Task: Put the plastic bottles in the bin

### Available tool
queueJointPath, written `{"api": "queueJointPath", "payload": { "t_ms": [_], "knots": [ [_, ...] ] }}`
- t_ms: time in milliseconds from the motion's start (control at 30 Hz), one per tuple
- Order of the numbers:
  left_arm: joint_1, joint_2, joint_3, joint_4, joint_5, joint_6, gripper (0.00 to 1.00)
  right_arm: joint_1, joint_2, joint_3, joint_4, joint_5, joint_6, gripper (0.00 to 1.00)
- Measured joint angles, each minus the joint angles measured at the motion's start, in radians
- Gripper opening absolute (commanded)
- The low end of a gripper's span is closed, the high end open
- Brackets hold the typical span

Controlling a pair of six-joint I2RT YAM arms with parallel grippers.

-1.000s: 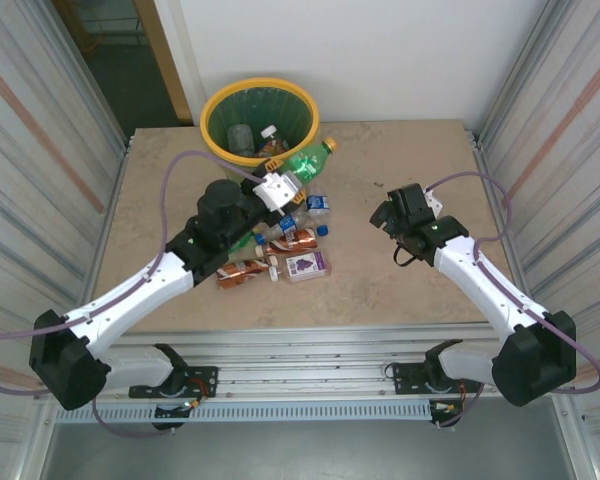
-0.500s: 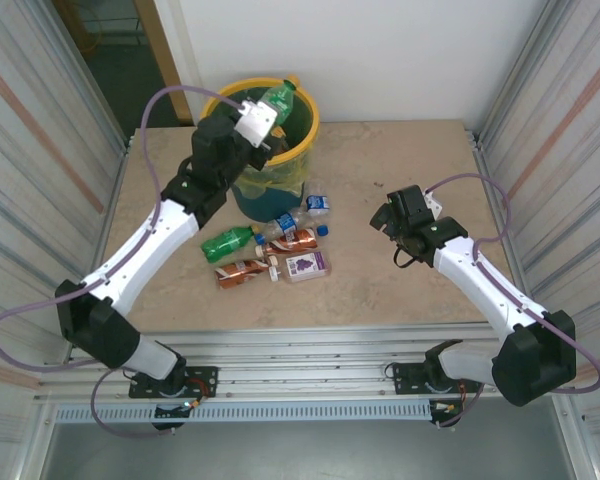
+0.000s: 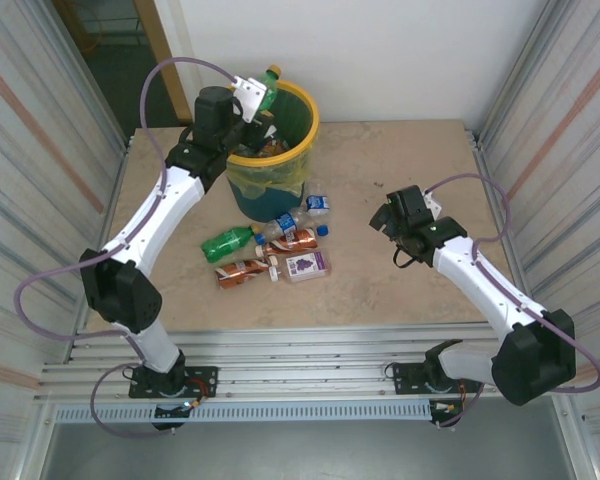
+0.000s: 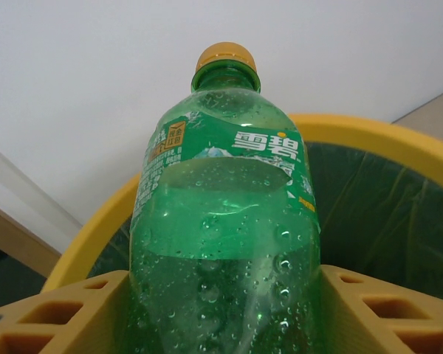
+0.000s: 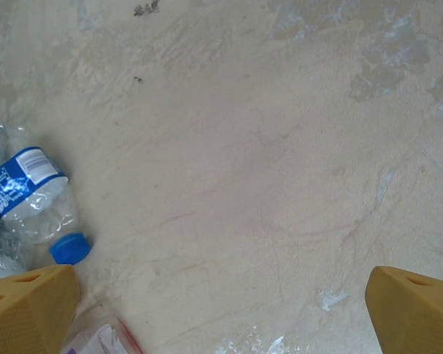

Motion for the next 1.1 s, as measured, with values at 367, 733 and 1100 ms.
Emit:
{"api": "queueJointPath", "payload": {
  "t_ms": [367,733,1100],
  "knots": [
    [0.021,0.127,0.047,-0.105,0.034,-0.018,0.30,0.001,0.022,0.000,0.000,-0.017,0.000,0.98],
    [0.023,0.169,0.087,-0.127,0.048,-0.021,0.73,0.019,0.057,-0.002,0.001,-0.023,-0.001,0.98],
    [0.023,0.164,0.091,-0.127,0.053,-0.041,0.91,0.148,0.151,-0.004,0.005,0.000,0.004,0.98]
  ]
}}
